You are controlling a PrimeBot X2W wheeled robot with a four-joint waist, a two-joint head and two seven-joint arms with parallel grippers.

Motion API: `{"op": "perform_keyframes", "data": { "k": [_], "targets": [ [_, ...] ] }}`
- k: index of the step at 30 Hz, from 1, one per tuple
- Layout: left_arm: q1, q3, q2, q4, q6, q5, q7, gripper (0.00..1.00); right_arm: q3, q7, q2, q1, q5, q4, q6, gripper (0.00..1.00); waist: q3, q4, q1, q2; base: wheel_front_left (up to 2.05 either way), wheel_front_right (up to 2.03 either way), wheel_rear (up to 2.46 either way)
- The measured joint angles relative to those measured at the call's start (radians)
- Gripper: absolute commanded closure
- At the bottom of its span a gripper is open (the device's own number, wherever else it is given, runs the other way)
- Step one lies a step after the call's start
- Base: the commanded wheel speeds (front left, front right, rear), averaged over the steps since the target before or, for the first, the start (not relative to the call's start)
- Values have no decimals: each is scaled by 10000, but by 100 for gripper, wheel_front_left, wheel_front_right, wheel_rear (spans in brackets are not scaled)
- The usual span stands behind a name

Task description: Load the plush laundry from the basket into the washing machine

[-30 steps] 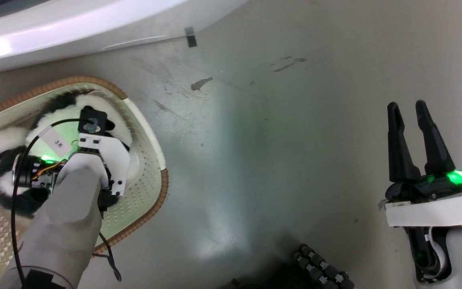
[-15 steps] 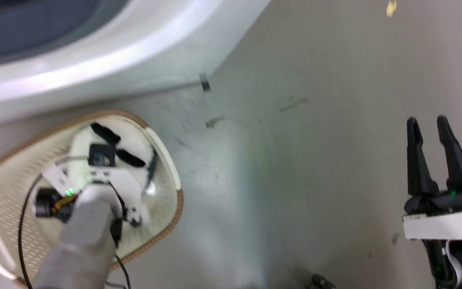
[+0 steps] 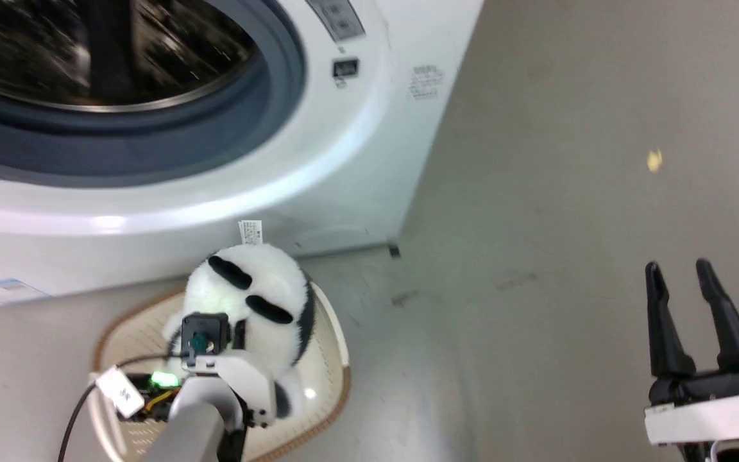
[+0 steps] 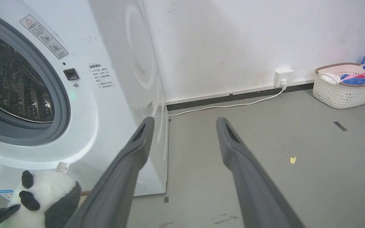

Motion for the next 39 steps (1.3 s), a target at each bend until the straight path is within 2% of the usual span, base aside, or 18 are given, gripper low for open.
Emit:
{"op": "perform_keyframes", "data": {
  "k": [1, 2, 3, 4, 5, 6, 7, 8, 9, 10, 12, 13, 14, 15, 19, 25, 30, 39],
  "targets": [
    [582, 232, 42, -1116, 138, 27, -23, 100, -19, 0, 10, 147, -107, 8, 0, 0, -385, 170, 0, 0, 0, 0, 0],
    [582, 232, 42, -1116, 138, 27, -23, 100, -19, 0, 10, 147, -107, 8, 0, 0, -385, 170, 0, 0, 0, 0, 0],
    [1227, 525, 63, -2303, 222, 134, -27, 100, -44, -2, 17, 278, -173, 10, 0, 0, -724, 335, -1, 0, 0, 0, 0],
    [1227, 525, 63, -2303, 222, 134, -27, 100, -44, -2, 17, 278, -173, 10, 0, 0, -724, 335, -1, 0, 0, 0, 0],
    [1564, 685, 65, -2955, 303, 203, -29, 100, -69, -2, 27, 323, -224, 8, 0, 0, -886, 416, -1, 0, 0, 0, 0],
    [2218, 1053, 54, -4220, 468, 382, -27, 100, -90, -2, 54, 437, -301, 6, 0, 0, -1179, 567, -1, 0, 0, 0, 0],
    [2218, 1053, 54, -4220, 468, 382, -27, 100, -90, -2, 54, 437, -301, 6, 0, 0, -1179, 567, -1, 0, 0, 0, 0],
    [2783, 1406, 19, -5469, 621, 604, -29, 100, -115, -2, 90, 519, -328, 4, 0, 0, -1412, 713, -2, 0, 0, 0, 0],
    [2783, 1406, 19, -5469, 621, 604, -29, 100, -115, -2, 90, 519, -328, 4, 0, 0, -1412, 713, -2, 0, 0, 0, 0],
    [3243, 1770, -27, -6659, 752, 884, -29, 100, -128, -2, 136, 576, -387, -13, 0, 0, -1573, 865, 0, 0, 0, 0, 0],
    [3417, 1933, -54, -7193, 815, 1041, -27, 100, -123, -2, 151, 603, -397, -23, 0, 0, -1629, 933, 0, 0, 0, 0, 0],
    [3673, 2199, -107, -8240, 878, 1388, -29, 100, -107, -2, 165, 620, -397, -35, 0, 0, -1699, 1038, 0, 0, 0, 0, 0],
    [3673, 2199, -107, -8240, 878, 1388, -29, 100, -107, -2, 165, 620, -397, -35, 0, 0, -1699, 1038, 0, 0, 0, 0, 0],
    [3760, 2401, -125, -9139, 920, 1733, -31, 100, -86, -2, 167, 625, -395, -71, 0, 0, -1669, 1088, -1, 0, 0, 0, 0],
    [3665, 2767, -119, -10502, 965, 2334, -38, 100, 2, -2, 150, 615, -376, -171, 0, 0, -1375, 1067, 3, 0, 0, 0, 0],
    [2613, 3093, 157, -10815, 945, 2642, 2, 100, 56, -2, -13, 376, -109, -217, 0, 0, -656, 912, 3, 0, 0, 0, 0],
    [858, 3413, 512, -10362, 905, 2642, 865, 100, 138, -4, -186, -99, 249, -244, 0, 0, 148, 656, 3, 0, 0, 0, 0],
    [-3071, 3522, 2021, -8531, 382, 3373, 2169, 100, 215, -4, -242, -935, 803, -119, 0, 0, 1763, -104, 5, 0, 0, 0, 0]
  ]
}}
